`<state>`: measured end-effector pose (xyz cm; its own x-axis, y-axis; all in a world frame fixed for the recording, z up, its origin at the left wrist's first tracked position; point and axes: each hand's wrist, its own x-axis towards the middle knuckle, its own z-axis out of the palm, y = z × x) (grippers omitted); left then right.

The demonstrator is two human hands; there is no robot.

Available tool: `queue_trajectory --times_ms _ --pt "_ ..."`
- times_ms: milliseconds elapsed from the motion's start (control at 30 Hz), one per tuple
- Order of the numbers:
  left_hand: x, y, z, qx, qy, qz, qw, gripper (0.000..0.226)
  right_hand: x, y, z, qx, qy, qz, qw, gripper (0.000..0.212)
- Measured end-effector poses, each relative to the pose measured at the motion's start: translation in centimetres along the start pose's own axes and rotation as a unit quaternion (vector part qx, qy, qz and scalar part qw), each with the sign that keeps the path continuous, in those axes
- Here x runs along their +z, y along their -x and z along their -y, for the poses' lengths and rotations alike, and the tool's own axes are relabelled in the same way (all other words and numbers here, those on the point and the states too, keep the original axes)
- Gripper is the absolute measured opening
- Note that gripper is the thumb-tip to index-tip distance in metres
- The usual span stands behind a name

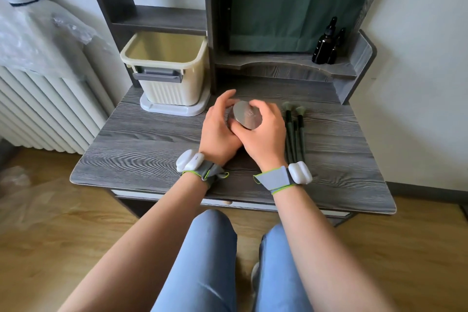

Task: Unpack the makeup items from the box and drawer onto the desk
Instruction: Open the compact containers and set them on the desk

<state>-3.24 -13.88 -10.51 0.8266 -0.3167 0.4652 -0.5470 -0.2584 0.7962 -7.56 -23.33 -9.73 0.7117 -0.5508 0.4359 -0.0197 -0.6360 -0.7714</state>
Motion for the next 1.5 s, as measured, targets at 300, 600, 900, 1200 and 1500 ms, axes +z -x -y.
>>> queue_trajectory --times_ms 300,600,900,1200,1500 --pt "-0.4 0.1 -0.5 -0.098 0.002 0.005 0.995 0.061 0.1 0.4 -0.5 -0.021 0.013 0.014 1.000 0.045" --pt "-0.8 0.0 -0.2 -0.120 0.061 0.020 0.991 0.071 -0.1 0.2 -0.5 -0.041 -0.006 0.044 0.998 0.045" --pt "-0.5 0.2 -0.3 -0.045 0.018 -0.025 0.999 0.064 0.2 0.1 -0.3 -0.012 -0.012 0.038 0.999 0.078" --pt "-0.8 0.2 -0.4 -0.057 0.053 -0.016 0.997 0.076 0.1 0.2 -0.4 -0.034 -0.037 0.073 0.996 0.070" --pt "-0.3 0.2 0.0 0.004 0.020 0.004 1.000 0.066 0.2 0.0 -0.4 0.042 -0.006 0.031 0.999 0.084"
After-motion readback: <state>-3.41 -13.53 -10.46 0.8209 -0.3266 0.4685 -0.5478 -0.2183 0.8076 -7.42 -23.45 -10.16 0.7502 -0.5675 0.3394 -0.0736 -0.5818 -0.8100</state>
